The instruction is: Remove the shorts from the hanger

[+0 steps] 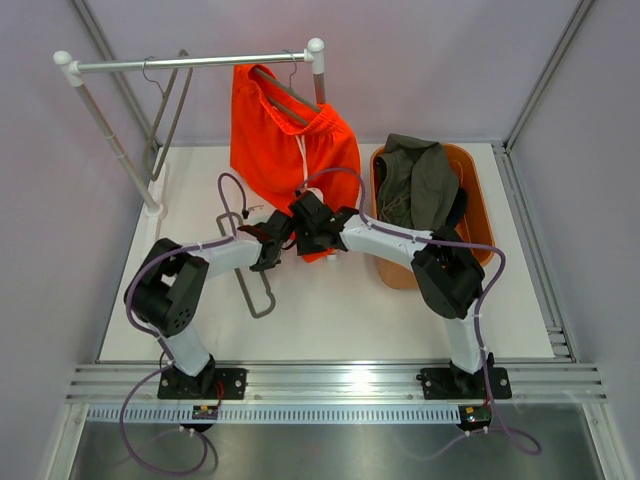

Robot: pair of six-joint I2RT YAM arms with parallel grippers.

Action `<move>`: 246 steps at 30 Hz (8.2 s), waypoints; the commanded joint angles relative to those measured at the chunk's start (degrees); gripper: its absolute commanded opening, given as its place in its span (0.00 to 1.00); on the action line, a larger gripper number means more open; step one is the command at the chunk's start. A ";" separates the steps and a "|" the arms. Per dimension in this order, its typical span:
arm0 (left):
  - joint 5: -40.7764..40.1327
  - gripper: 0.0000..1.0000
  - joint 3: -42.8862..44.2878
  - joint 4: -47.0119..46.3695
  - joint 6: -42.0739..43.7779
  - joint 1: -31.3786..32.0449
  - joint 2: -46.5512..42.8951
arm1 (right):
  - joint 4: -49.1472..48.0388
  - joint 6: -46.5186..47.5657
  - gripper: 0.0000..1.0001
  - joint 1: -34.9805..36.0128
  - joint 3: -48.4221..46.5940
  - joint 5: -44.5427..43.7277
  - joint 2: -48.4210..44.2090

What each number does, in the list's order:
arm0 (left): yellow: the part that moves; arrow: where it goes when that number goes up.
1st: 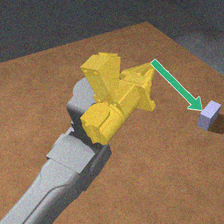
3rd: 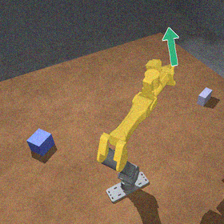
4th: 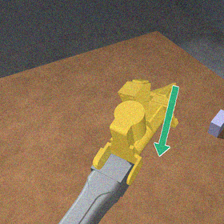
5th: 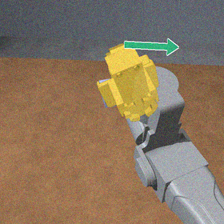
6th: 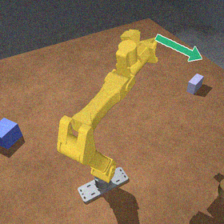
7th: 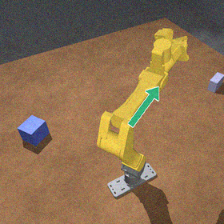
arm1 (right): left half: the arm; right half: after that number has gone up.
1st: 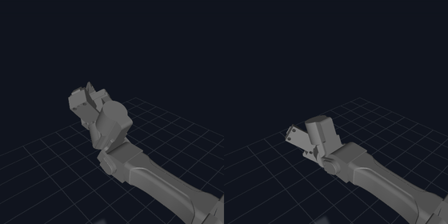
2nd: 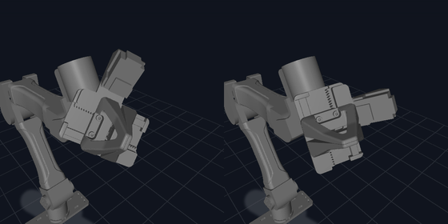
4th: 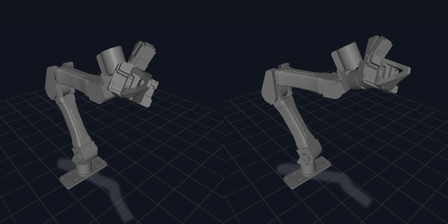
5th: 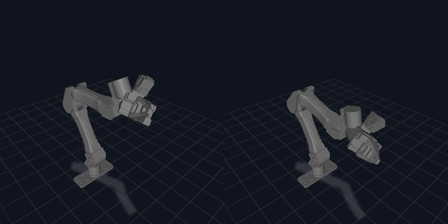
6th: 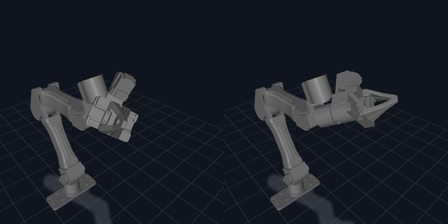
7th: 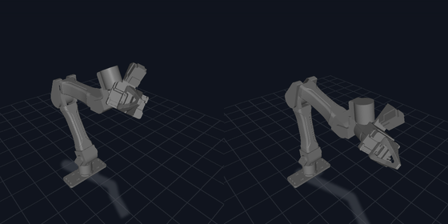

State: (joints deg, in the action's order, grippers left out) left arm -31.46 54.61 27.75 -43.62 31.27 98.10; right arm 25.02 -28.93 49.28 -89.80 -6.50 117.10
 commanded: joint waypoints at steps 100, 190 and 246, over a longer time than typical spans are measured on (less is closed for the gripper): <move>58.53 0.00 44.88 -18.69 -14.21 -38.74 -10.04 | 6.54 1.42 0.36 7.24 20.98 -13.27 -41.25; 21.80 0.50 73.62 11.45 13.82 -7.45 1.65 | -10.60 8.63 0.49 -14.48 -6.27 -0.53 -24.99; 14.15 0.26 77.69 7.15 24.63 -2.97 10.80 | -10.69 6.96 0.47 -5.07 -5.74 -2.99 -22.35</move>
State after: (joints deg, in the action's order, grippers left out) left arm -16.91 133.75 38.74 -19.73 28.14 109.01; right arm 15.73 -22.50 43.62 -93.51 -8.05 95.44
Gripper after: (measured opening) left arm 0.262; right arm 0.470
